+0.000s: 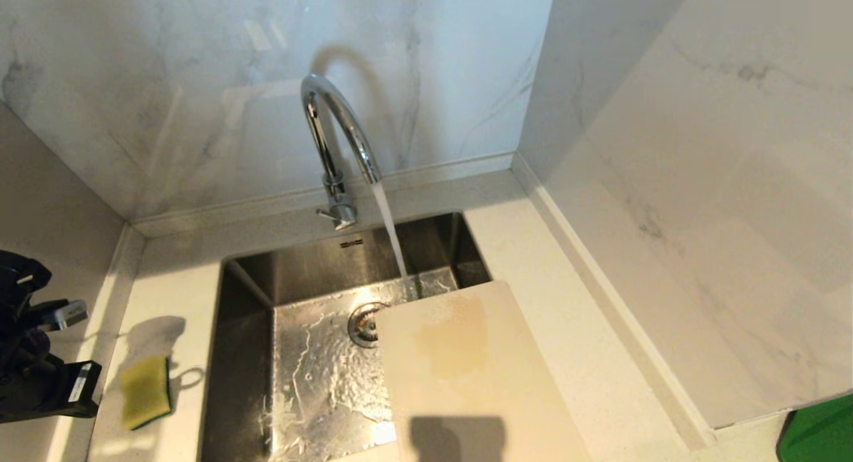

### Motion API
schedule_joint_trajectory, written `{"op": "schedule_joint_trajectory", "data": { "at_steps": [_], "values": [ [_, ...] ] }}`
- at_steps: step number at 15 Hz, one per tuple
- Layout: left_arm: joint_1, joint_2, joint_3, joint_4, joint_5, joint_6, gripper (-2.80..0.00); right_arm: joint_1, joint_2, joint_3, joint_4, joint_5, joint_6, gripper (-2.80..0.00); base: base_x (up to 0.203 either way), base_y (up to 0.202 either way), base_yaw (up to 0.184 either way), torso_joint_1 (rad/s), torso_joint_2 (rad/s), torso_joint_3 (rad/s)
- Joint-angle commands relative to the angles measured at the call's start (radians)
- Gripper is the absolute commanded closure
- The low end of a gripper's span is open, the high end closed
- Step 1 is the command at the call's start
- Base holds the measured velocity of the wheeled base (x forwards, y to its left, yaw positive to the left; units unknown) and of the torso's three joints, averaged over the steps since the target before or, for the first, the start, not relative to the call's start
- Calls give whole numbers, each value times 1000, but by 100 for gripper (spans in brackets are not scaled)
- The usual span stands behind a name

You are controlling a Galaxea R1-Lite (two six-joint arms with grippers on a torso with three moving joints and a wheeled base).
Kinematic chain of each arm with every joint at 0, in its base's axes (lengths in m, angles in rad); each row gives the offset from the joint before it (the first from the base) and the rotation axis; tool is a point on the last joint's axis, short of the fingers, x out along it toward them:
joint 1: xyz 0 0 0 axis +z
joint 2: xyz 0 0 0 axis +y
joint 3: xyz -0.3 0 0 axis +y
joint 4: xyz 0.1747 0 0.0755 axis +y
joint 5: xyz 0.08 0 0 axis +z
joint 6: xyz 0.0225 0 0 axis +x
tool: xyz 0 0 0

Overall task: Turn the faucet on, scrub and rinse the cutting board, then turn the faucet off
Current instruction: Pick up the cleaning cloth

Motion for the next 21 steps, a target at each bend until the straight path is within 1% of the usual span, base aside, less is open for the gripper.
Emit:
{"op": "schedule_joint_trajectory", "data": {
  "at_steps": [1, 2, 3, 5, 7, 10, 12, 14, 17, 21],
  "values": [
    [7, 18, 42, -46, -3, -21, 0, 1, -2, 0, 1, 0, -1, 0, 0, 0, 0, 0, 0, 0],
    [6, 26, 55, -81, -7, -31, 0, 0, -2, 0, 1, 1, -1, 0, 0, 0, 0, 0, 0, 0],
    [6, 33, 69, -104, -19, -33, -280, 1, -2, 0, 0, 0, -1, 0, 0, 0, 0, 0, 0, 0],
    [6, 47, 71, -117, -22, -39, -280, 1, -2, 0, 0, 0, -1, 0, 0, 0, 0, 0, 0, 0],
    [6, 59, 72, -128, -32, -68, -280, 1, -2, 0, 0, 1, -1, 0, 0, 0, 0, 0, 0, 0],
    [6, 70, 71, -147, -41, -86, -280, -1, -2, 0, 1, 0, -1, 0, 0, 0, 0, 0, 0, 0],
    [6, 87, 71, -189, -41, -109, -280, -1, -2, 0, 0, 1, -1, 0, 0, 0, 0, 0, 0, 0],
    [5, 109, 74, -212, -41, -115, -280, -1, -2, 0, 1, 1, -1, 0, 0, 0, 0, 0, 0, 0],
    [5, 151, 79, -274, -40, -155, -280, -1, -2, 0, 0, 1, -1, 0, 0, 0, 0, 0, 0, 0],
    [5, 191, 68, -298, -40, -161, -280, -1, -2, 0, 1, 1, -1, 0, 0, 0, 0, 0, 0, 0]
  ]
}}
